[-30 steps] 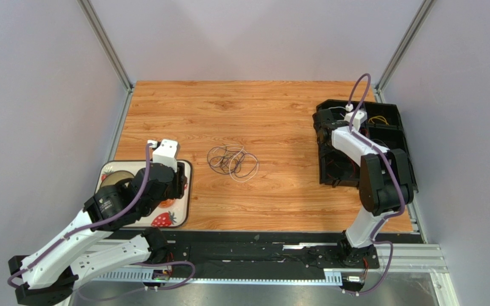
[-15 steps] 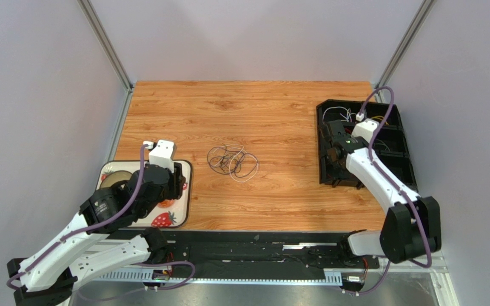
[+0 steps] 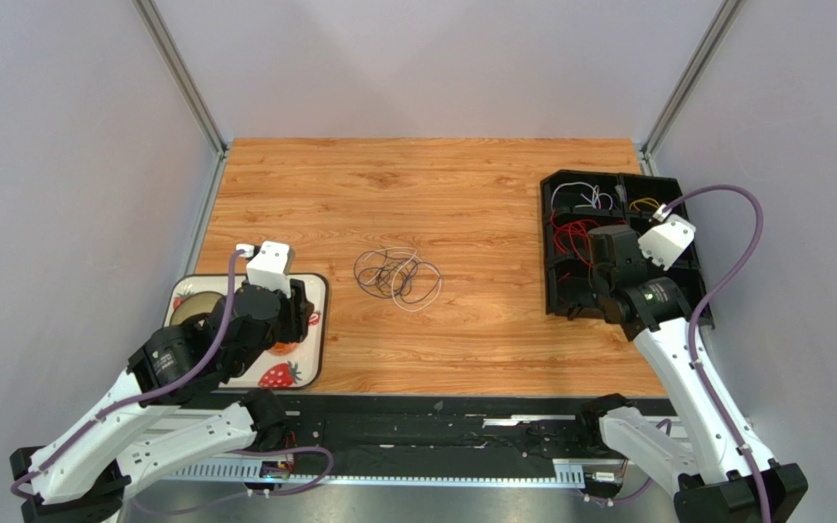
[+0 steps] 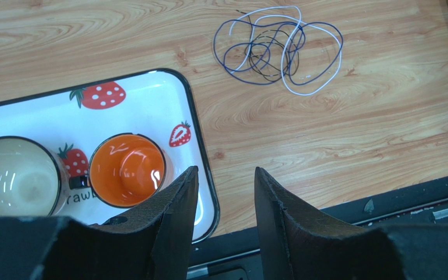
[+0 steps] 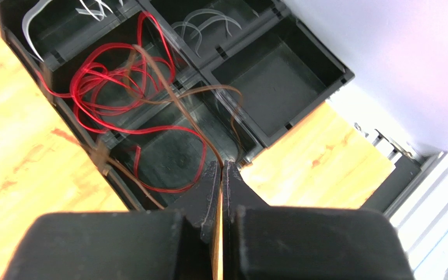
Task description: Untangle the cables
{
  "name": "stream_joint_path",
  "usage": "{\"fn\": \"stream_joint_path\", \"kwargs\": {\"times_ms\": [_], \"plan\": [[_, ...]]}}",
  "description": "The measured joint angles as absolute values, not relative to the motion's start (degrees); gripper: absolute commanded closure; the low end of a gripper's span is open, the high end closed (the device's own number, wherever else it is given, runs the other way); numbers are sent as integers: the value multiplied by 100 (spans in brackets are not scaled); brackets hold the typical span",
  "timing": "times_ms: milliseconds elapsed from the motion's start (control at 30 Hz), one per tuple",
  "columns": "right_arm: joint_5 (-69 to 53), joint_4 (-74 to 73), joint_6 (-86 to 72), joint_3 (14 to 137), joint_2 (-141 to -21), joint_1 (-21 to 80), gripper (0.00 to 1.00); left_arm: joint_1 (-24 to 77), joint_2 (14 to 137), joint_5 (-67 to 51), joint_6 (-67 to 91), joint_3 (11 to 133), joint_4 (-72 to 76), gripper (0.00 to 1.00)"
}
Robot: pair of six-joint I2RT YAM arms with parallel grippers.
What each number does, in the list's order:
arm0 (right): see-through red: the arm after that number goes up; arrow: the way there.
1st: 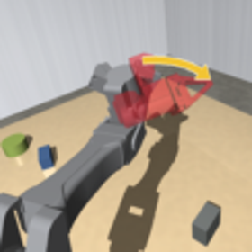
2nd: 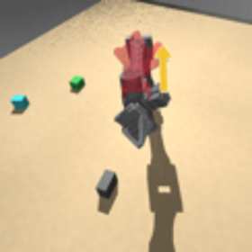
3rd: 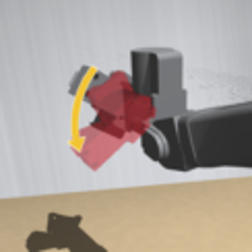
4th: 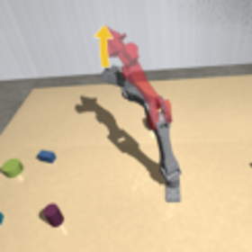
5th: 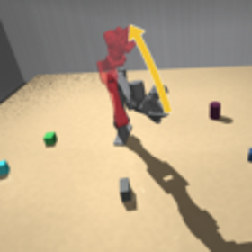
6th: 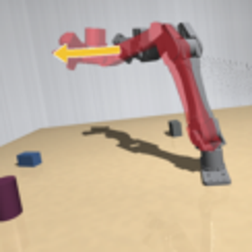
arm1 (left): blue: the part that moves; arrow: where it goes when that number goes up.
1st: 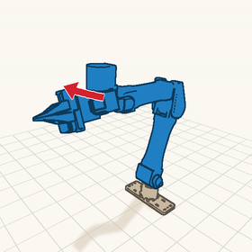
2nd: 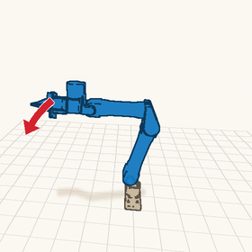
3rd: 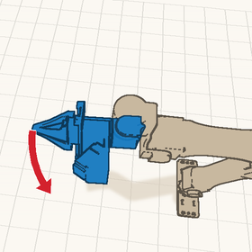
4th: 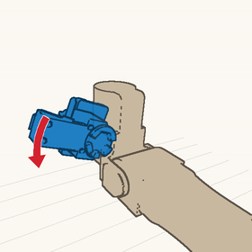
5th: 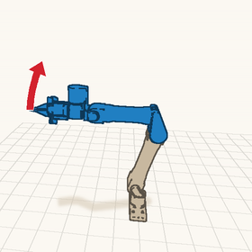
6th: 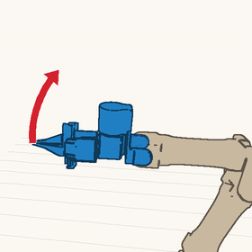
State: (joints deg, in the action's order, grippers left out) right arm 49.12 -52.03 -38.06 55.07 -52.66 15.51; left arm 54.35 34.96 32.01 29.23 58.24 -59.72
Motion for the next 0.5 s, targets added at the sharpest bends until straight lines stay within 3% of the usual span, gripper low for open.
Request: {"fn": "stream_joint_path", "kwargs": {"times_ms": [500], "plan": [[4755, -4285, -3686, 4589, -6471, 1450, 100, 5435, 3476, 3203, 2923, 5822, -5940, 51]]}}
